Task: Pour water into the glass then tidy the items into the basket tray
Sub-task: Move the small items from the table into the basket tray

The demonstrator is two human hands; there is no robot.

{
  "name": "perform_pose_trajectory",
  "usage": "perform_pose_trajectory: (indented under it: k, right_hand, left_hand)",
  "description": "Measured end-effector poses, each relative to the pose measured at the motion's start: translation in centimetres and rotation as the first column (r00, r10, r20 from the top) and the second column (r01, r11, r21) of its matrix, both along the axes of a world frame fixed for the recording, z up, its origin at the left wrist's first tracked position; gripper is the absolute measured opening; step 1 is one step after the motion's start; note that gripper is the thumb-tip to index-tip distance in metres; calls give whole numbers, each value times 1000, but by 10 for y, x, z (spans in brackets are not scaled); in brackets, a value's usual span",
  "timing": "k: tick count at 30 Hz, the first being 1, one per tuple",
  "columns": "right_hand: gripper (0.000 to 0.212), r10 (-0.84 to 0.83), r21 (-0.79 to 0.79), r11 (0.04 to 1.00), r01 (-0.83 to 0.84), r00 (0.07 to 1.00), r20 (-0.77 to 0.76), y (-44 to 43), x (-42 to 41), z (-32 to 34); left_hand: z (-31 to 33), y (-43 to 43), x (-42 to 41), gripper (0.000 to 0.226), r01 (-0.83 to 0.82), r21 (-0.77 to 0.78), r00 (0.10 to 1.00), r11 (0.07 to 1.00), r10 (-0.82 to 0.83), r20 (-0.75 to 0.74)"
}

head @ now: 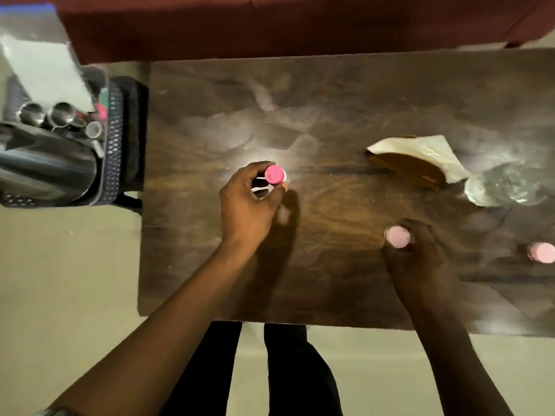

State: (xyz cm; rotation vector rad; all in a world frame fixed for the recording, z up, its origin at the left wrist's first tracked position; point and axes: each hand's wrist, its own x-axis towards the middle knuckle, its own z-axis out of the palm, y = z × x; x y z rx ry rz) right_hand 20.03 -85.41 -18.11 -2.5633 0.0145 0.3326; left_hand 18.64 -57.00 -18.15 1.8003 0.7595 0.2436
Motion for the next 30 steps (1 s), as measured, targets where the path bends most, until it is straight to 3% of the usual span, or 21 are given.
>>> perform_pose_trajectory:
  k: [8,17,25,30]
  right_hand:
    - [33,232,39,972,-231,972,-32,163,7,36]
    - [41,446,186,881,-435,895,-18,353,-3,45]
    - [45,667,215,731,-648,745,-22,493,-16,28]
    - [46,777,108,628,-771,628,-34,552,-24,5]
  left_hand:
    - [48,131,-80,37,-248,55,968,967,249,-10]
    - [44,261,-147,31,-541,181,837,821,547,20]
    - [9,319,-162,32,-596,192,787,779,614,-49]
    - [-10,336,-160,34,-561,243,793,792,598,-118]
